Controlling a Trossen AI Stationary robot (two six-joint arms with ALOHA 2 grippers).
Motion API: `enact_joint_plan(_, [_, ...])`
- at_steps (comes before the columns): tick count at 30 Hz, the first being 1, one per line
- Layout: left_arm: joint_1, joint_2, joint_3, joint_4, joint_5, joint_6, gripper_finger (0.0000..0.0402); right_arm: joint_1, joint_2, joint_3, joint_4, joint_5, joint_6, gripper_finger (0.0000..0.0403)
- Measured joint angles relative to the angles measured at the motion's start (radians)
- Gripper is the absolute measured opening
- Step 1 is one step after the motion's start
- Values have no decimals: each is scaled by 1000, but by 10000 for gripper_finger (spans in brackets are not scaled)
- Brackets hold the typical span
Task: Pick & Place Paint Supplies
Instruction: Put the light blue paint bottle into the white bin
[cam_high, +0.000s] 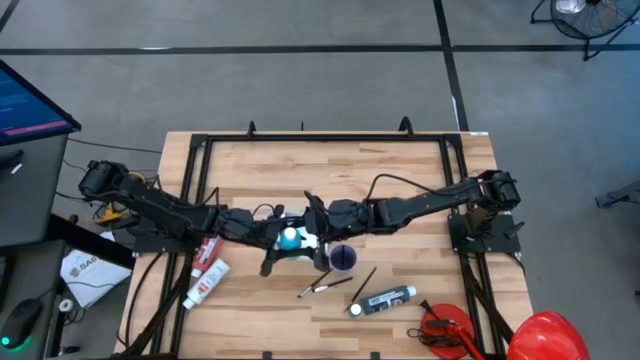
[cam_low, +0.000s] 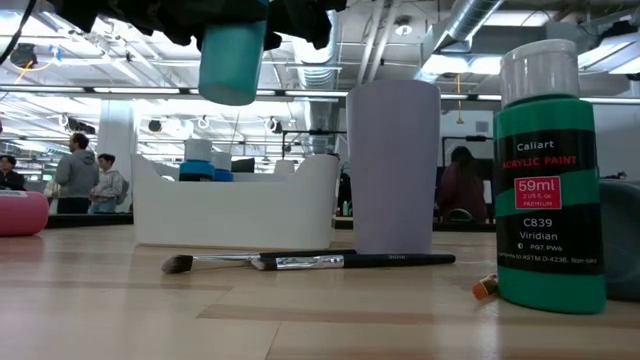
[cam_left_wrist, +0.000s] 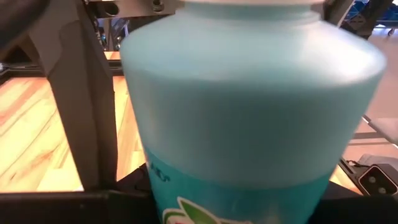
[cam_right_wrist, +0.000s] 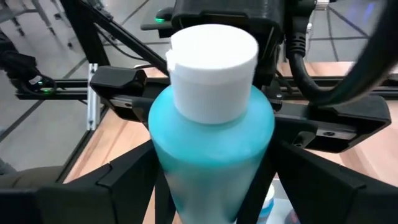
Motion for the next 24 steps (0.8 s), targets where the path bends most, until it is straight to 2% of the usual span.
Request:
enact_joint_plan(14, [0, -1, 0, 9, -1, 0, 173, 29, 2, 0, 50, 61, -8, 375])
enact_joint_plan(18, [0, -2, 0, 22, -1, 0, 173, 26, 1, 2, 71, 66, 18, 376])
enact_joint_plan(24, [2, 0, 0, 31, -31, -1, 173, 27, 2, 5, 75, 134, 47, 364])
